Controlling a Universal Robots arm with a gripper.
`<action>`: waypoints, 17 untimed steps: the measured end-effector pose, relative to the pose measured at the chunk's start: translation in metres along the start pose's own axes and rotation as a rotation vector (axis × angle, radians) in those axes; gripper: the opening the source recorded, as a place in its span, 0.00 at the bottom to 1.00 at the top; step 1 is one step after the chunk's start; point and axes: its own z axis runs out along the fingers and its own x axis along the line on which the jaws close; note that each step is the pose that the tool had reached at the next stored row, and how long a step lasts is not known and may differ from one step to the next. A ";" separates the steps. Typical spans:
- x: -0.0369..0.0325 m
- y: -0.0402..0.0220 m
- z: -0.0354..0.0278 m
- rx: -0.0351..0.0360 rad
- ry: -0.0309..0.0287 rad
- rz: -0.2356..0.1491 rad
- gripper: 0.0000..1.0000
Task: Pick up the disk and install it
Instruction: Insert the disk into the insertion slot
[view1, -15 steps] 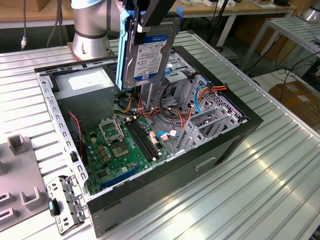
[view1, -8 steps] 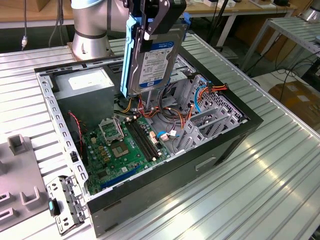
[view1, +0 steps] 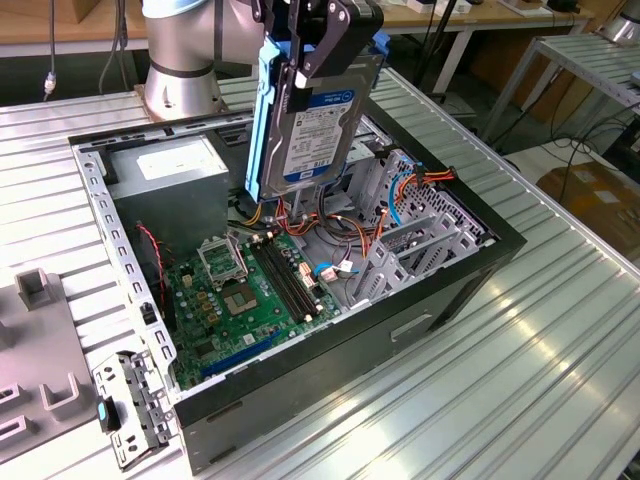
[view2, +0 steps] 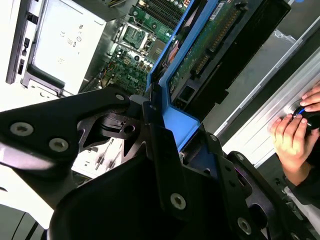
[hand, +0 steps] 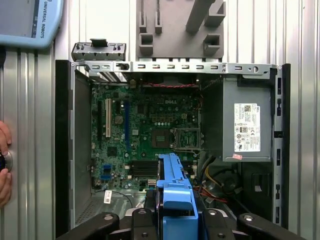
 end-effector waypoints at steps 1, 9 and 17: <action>0.0000 0.0000 0.0000 0.0000 0.0000 0.000 0.37; 0.0001 0.0000 0.0000 0.0000 0.0000 0.000 0.37; 0.0180 -0.0001 0.0001 0.0000 0.0003 0.000 0.37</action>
